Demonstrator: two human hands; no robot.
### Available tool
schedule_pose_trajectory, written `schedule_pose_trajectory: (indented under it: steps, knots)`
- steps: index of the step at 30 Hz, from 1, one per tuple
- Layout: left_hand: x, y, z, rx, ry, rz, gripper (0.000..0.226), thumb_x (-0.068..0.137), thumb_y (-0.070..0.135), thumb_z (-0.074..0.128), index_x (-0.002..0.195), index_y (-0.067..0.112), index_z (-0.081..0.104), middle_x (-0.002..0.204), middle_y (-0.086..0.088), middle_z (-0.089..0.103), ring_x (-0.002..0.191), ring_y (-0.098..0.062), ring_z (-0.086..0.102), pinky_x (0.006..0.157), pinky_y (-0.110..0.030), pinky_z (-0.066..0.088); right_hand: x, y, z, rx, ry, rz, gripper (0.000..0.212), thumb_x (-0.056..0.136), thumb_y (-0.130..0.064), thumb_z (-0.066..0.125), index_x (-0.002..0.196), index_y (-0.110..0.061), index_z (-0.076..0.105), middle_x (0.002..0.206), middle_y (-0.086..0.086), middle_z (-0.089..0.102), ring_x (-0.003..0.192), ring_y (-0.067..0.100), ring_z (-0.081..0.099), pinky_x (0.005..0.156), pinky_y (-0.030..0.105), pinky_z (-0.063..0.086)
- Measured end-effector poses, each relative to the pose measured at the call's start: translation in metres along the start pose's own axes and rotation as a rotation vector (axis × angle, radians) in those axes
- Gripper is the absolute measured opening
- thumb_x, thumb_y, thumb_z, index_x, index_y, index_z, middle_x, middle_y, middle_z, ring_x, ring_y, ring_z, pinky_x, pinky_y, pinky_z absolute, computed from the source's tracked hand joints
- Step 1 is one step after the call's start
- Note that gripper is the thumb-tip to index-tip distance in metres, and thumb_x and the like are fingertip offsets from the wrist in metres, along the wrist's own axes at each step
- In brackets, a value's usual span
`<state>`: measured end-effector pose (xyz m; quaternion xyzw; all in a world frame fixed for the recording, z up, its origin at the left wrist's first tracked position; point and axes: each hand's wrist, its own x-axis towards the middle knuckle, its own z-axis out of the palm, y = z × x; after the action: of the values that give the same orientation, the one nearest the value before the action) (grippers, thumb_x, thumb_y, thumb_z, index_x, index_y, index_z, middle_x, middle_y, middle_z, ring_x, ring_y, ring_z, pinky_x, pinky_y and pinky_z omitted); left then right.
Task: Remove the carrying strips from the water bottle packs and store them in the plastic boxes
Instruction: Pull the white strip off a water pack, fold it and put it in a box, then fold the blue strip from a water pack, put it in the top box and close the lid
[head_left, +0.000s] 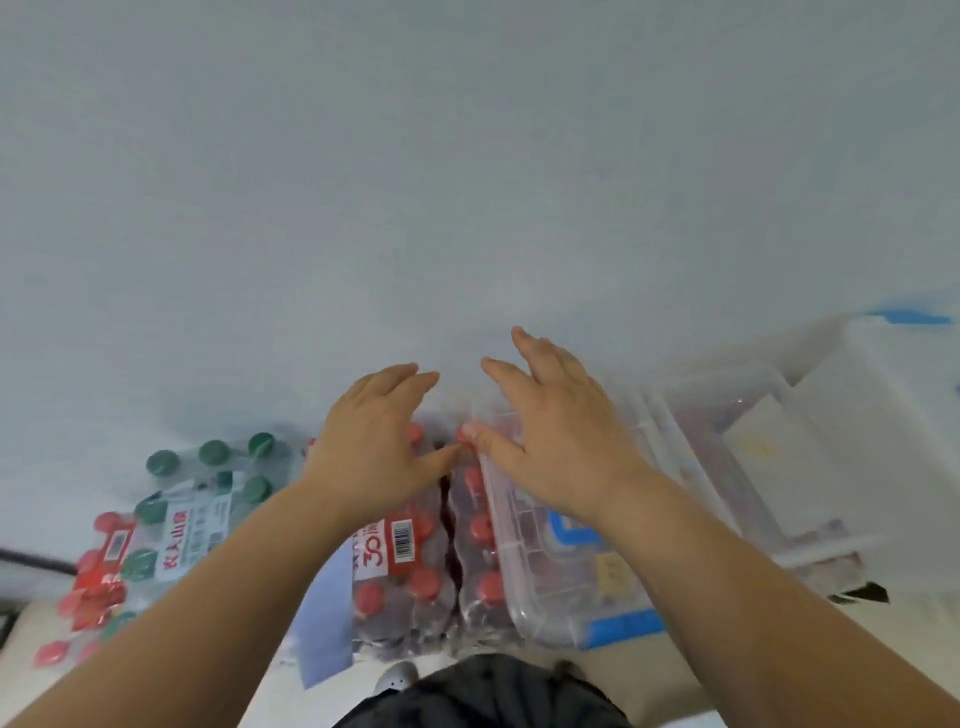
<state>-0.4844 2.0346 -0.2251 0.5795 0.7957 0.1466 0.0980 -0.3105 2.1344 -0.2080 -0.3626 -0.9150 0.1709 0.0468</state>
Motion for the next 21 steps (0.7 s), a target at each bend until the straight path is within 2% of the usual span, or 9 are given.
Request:
schedule_pose_trajectory:
  steps: [2, 4, 7, 13, 17, 21]
  knots:
    - [-0.013, -0.039, -0.007, -0.006, -0.025, -0.037, 0.097, 0.066, 0.078, 0.039, 0.146, 0.024, 0.045, 0.153, -0.002, 0.043, 0.142, -0.024, 0.037, 0.116, -0.039, 0.029, 0.01, -0.035, 0.017, -0.013, -0.038, -0.032, 0.069, 0.094, -0.065, 0.046, 0.153, -0.03, 0.035, 0.17, 0.003, 0.01, 0.155, 0.028, 0.011, 0.123, 0.05, 0.023]
    - [-0.022, -0.078, -0.008, -0.005, -0.047, -0.07, 0.092, 0.071, 0.078, 0.049, 0.145, 0.024, 0.046, 0.152, -0.002, 0.044, 0.141, -0.024, 0.038, 0.116, -0.04, 0.03, 0.021, -0.065, 0.034, -0.034, -0.078, -0.046, 0.066, 0.095, -0.061, 0.049, 0.152, -0.03, 0.036, 0.169, 0.003, 0.014, 0.155, 0.028, 0.012, 0.124, 0.049, 0.021]
    - [-0.028, -0.129, -0.002, 0.023, -0.072, -0.104, 0.078, 0.081, 0.065, 0.062, 0.143, 0.021, 0.048, 0.147, -0.003, 0.051, 0.136, -0.025, 0.044, 0.113, -0.039, 0.035, 0.04, -0.101, 0.061, -0.059, -0.125, -0.046, 0.063, 0.096, -0.056, 0.051, 0.15, -0.027, 0.039, 0.167, 0.003, 0.022, 0.153, 0.027, 0.017, 0.124, 0.046, 0.022]
    - [-0.027, -0.179, 0.012, -0.05, -0.19, -0.092, 0.065, 0.082, 0.053, 0.067, 0.137, 0.022, 0.052, 0.134, -0.002, 0.058, 0.125, -0.025, 0.051, 0.105, -0.038, 0.042, 0.072, -0.129, 0.119, -0.099, -0.311, 0.01, 0.06, 0.096, -0.044, 0.056, 0.15, -0.024, 0.04, 0.165, 0.003, 0.027, 0.15, 0.026, 0.022, 0.121, 0.044, 0.028]
    - [-0.013, -0.195, 0.02, -0.071, -0.276, -0.056, 0.057, 0.082, 0.053, 0.065, 0.13, 0.024, 0.056, 0.124, -0.002, 0.061, 0.119, -0.025, 0.054, 0.101, -0.039, 0.045, 0.085, -0.129, 0.14, -0.111, -0.394, 0.047, 0.061, 0.096, -0.043, 0.056, 0.152, -0.026, 0.038, 0.166, 0.0, 0.024, 0.151, 0.025, 0.021, 0.123, 0.045, 0.022]
    - [-0.004, -0.2, 0.03, -0.191, -0.315, -0.066, 0.044, 0.085, 0.046, 0.067, 0.119, 0.018, 0.063, 0.113, -0.004, 0.065, 0.106, -0.023, 0.06, 0.092, -0.037, 0.049, 0.087, -0.13, 0.152, -0.181, -0.504, 0.035, 0.063, 0.095, -0.041, 0.055, 0.154, -0.029, 0.034, 0.168, -0.003, 0.017, 0.155, 0.025, 0.01, 0.125, 0.05, 0.007]
